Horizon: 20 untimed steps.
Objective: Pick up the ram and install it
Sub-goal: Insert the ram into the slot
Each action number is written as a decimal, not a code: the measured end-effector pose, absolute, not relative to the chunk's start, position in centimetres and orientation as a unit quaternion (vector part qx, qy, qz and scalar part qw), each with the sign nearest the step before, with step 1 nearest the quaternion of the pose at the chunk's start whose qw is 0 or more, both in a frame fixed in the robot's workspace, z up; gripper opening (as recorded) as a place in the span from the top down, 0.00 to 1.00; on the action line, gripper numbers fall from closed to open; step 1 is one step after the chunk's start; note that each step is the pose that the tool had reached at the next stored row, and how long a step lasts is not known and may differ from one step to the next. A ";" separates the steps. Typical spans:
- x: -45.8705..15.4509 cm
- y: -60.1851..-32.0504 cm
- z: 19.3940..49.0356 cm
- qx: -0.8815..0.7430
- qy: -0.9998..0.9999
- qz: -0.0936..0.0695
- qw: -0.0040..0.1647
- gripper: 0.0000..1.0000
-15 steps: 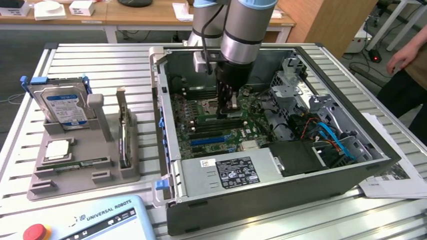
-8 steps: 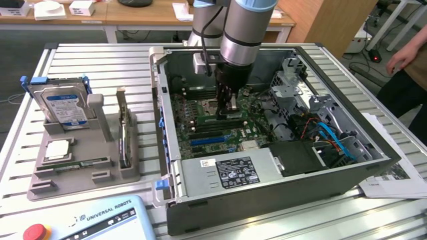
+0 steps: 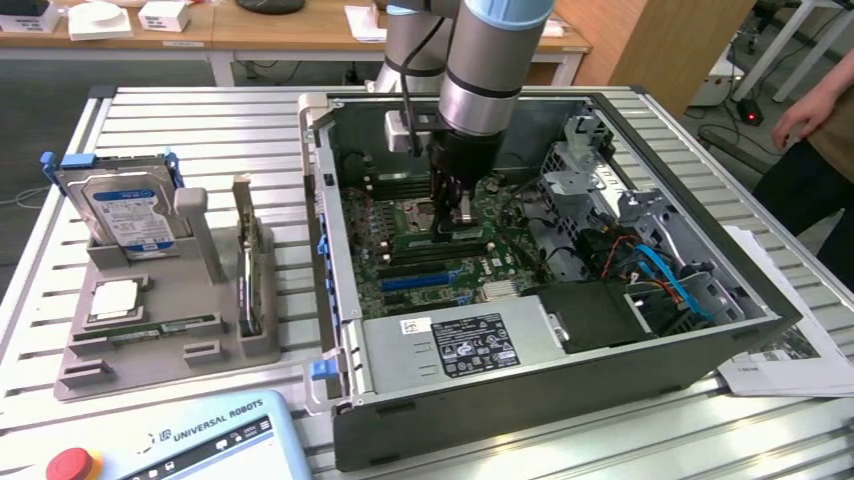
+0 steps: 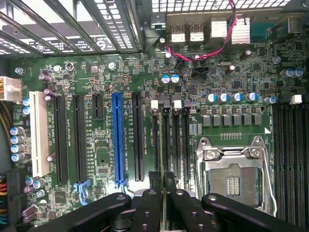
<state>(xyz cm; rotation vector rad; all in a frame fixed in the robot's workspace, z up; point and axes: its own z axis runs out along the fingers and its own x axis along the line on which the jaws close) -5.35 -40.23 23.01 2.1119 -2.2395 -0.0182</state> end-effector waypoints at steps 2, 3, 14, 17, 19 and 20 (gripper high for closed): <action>-5.3 -40.2 23.0 0.686 -0.727 -0.006 0.032 0.87; -5.3 -40.2 23.0 0.686 -0.727 -0.006 0.032 0.87; -5.4 -40.4 22.9 0.686 -0.727 -0.006 0.032 0.87; -5.4 -40.4 22.8 0.686 -0.727 -0.006 0.032 0.87; -5.4 -40.4 22.7 0.686 -0.727 -0.006 0.032 0.87; -5.4 -40.4 22.7 0.686 -0.727 -0.006 0.032 0.87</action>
